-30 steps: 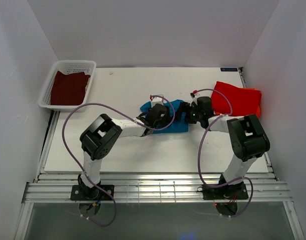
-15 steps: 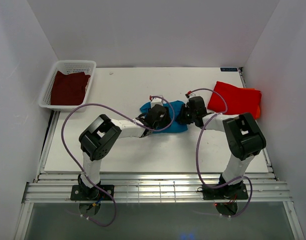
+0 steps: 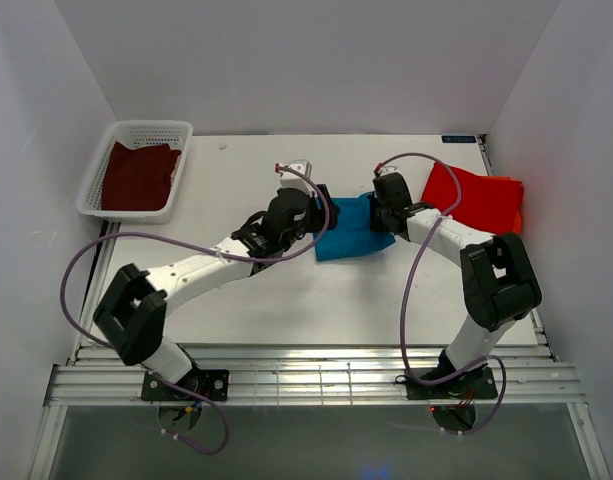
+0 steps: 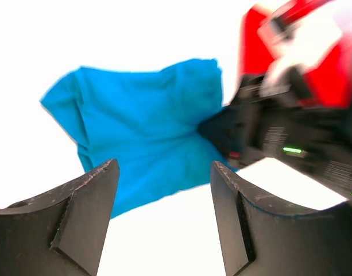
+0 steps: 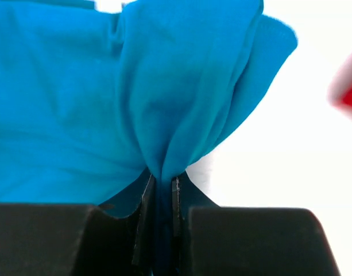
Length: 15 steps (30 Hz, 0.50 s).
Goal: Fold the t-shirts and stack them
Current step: Fold the tshirt, then neatly place the folded tshirt to the corner
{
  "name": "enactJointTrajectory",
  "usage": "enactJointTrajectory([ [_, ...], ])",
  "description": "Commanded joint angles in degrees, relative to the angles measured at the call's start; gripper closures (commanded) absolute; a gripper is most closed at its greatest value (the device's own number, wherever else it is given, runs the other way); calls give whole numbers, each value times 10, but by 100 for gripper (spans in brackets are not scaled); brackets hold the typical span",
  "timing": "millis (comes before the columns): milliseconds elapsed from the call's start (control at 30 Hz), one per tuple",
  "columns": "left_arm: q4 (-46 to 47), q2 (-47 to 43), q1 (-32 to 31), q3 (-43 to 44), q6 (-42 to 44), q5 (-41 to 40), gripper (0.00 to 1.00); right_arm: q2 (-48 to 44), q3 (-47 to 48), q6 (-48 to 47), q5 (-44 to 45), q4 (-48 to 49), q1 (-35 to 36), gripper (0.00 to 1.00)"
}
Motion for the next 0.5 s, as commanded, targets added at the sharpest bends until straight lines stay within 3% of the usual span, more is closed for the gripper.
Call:
enactJointTrajectory([
  [0, -9, -90, -1, -20, 16, -24, 25, -40, 63, -55, 77, -59, -17, 92],
  [167, -18, -152, 3, -74, 4, -39, 25, -23, 109, -92, 79, -84, -57, 92],
  [467, -30, -176, 6, -147, -28, -55, 25, 27, 217, -157, 65, -95, -138, 92],
])
